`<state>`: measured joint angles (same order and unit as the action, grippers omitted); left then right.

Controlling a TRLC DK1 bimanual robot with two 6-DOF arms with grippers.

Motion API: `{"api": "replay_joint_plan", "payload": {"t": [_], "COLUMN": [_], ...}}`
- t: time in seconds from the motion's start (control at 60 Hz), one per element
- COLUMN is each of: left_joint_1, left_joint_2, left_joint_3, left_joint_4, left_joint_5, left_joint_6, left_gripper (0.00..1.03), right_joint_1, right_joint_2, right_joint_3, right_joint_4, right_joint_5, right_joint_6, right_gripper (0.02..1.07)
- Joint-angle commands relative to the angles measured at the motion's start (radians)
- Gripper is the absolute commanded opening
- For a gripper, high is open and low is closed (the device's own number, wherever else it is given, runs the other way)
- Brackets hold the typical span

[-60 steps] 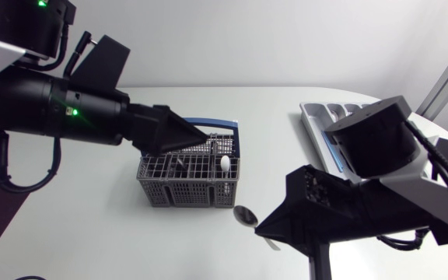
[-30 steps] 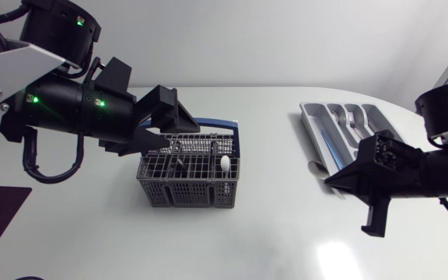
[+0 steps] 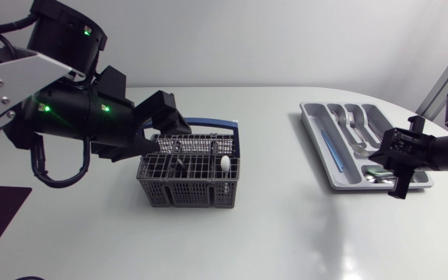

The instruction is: Unload the cutlery basket into the drawer organizer.

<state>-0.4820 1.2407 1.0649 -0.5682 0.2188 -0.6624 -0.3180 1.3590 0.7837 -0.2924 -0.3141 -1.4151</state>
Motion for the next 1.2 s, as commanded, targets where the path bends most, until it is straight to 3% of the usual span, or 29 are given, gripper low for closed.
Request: {"api": "replay_joint_plan", "payload": {"t": [0.0, 0.133, 0.433, 0.617, 0.8, 0.983, 1.183], "left_joint_1": [-0.009, -0.015, -0.04, -0.058, -0.064, -0.079, -0.089], "left_joint_2": [0.025, 0.045, 0.108, 0.118, 0.117, 0.123, 0.137], "left_joint_3": [-0.023, -0.017, -0.017, -0.019, -0.019, -0.014, -0.005], "left_joint_4": [-0.012, -0.038, -0.055, -0.061, -0.062, -0.062, -0.062], "left_joint_5": [-0.03, -0.084, -0.108, -0.121, -0.13, -0.134, -0.134], "left_joint_6": [-0.014, 0.012, 0.023, 0.024, 0.023, 0.018, -0.049], "left_gripper": [0.99, 0.99, 0.99, 0.99, 0.99, 0.97, 0.96], "right_joint_1": [-0.039, -0.092, -0.153, -0.167, -0.167, -0.147, -0.062], "right_joint_2": [0.081, 0.193, 0.365, 0.358, 0.279, 0.175, 0.034], "right_joint_3": [0.035, 0.051, 0.051, -0.009, -0.038, -0.05, -0.003], "right_joint_4": [0.058, 0.176, 0.368, 0.45, 0.455, 0.43, 0.21], "right_joint_5": [0.033, 0.093, 0.202, 0.213, 0.202, 0.178, 0.139], "right_joint_6": [-0.082, -0.136, -0.228, -0.243, -0.228, -0.105, 0.179], "right_gripper": [0.08, 0.08, 0.09, 0.6, 0.71, 0.89, 0.93]}}
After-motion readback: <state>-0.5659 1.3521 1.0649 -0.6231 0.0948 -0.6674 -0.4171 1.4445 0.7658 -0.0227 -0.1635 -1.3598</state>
